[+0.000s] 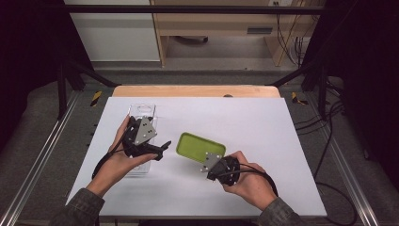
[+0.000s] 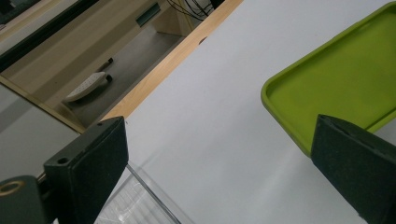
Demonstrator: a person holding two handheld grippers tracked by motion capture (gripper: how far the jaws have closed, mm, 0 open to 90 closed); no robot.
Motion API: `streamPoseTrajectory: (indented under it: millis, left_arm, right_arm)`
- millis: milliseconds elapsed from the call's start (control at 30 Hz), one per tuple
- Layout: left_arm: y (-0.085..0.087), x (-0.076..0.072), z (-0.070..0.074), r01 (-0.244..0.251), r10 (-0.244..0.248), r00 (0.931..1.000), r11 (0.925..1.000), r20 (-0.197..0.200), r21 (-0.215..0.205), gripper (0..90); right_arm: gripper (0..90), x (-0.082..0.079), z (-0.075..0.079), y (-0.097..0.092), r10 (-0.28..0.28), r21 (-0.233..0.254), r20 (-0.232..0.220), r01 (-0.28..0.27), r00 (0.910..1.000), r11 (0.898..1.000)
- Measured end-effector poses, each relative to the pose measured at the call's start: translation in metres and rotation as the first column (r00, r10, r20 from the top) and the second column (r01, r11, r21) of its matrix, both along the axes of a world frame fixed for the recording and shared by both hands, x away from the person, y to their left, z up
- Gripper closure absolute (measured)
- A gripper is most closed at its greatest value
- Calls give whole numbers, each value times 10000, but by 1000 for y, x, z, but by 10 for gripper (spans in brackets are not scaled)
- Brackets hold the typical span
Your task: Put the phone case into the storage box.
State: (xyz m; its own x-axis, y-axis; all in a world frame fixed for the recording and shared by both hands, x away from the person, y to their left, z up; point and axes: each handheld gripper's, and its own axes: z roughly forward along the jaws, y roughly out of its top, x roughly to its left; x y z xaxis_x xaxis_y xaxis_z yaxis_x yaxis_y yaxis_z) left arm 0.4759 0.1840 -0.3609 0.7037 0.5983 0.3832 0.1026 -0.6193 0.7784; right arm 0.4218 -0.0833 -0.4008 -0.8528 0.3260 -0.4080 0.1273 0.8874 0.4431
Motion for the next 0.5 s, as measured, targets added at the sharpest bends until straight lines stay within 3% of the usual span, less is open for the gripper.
streamPoseTrajectory:
  millis: [500]
  left_arm:
    - [-10, 11, 6, -33, 33, 10000, 9992, 21, 391, 70]
  right_arm:
    - [880, -1, 0, 1, 31, -2, 62, -31, 10000, 10000]
